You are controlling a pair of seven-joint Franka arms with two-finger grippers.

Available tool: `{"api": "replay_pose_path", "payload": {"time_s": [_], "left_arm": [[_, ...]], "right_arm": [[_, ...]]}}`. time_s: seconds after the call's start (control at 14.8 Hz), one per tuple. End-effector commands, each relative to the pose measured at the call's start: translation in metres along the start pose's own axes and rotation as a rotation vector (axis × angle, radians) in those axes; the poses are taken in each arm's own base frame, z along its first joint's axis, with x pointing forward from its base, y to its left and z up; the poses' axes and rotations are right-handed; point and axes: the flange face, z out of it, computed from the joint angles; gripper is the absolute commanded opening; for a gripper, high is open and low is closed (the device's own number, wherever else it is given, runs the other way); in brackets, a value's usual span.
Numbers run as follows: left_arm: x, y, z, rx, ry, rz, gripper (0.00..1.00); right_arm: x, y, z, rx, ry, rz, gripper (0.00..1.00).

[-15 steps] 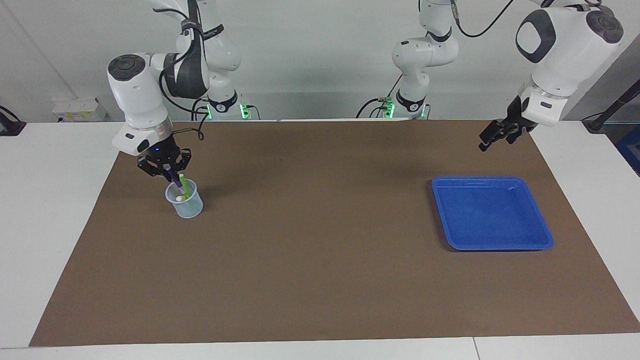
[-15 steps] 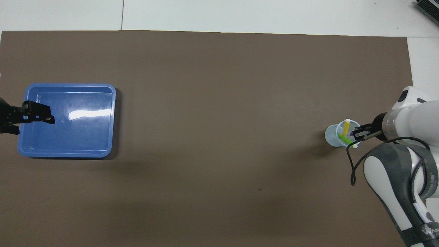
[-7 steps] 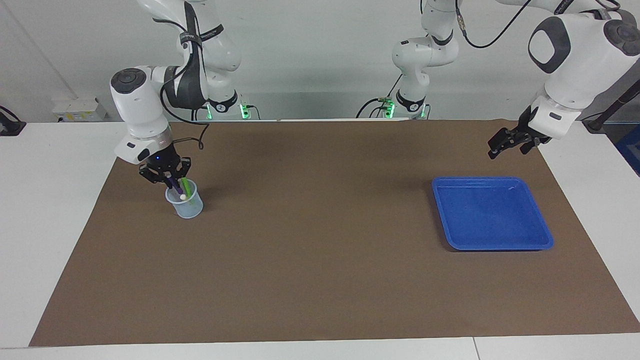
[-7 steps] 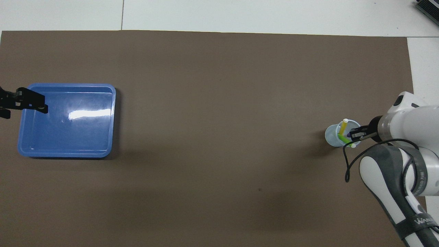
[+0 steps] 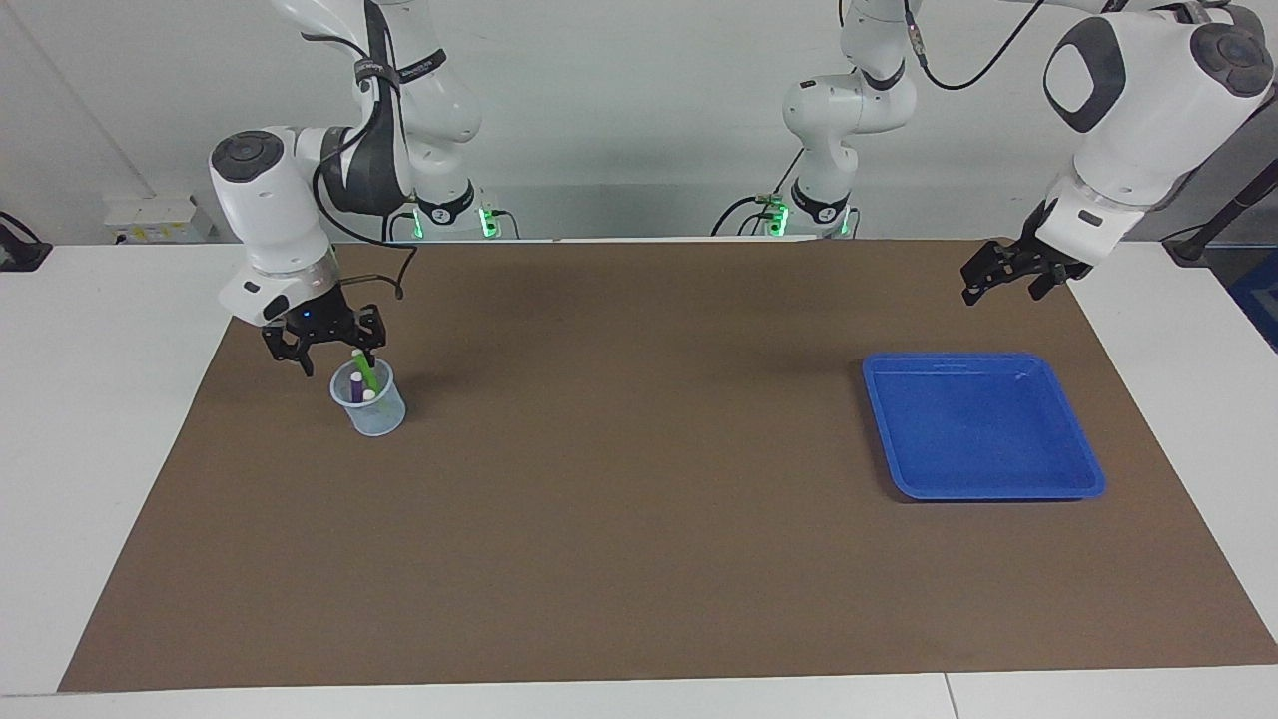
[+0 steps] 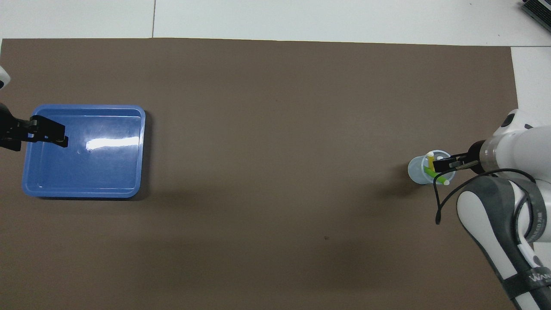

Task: Transfer and insert pens with both arms
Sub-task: 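Insert the purple pen into the cup and open the right gripper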

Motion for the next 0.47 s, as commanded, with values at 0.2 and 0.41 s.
{"api": "replay_pose_path", "payload": {"time_s": [0.2, 0.41], "left_arm": [[-0.005, -0.003, -0.003, 0.019, 0.038, 0.020, 1.00], [-0.005, -0.004, -0.007, 0.019, 0.045, 0.020, 1.00]], "right_arm": [[0.015, 0.005, -0.038, -0.009, -0.014, 0.010, 1.00], [0.022, 0.006, -0.057, -0.010, -0.007, 0.009, 1.00]]}}
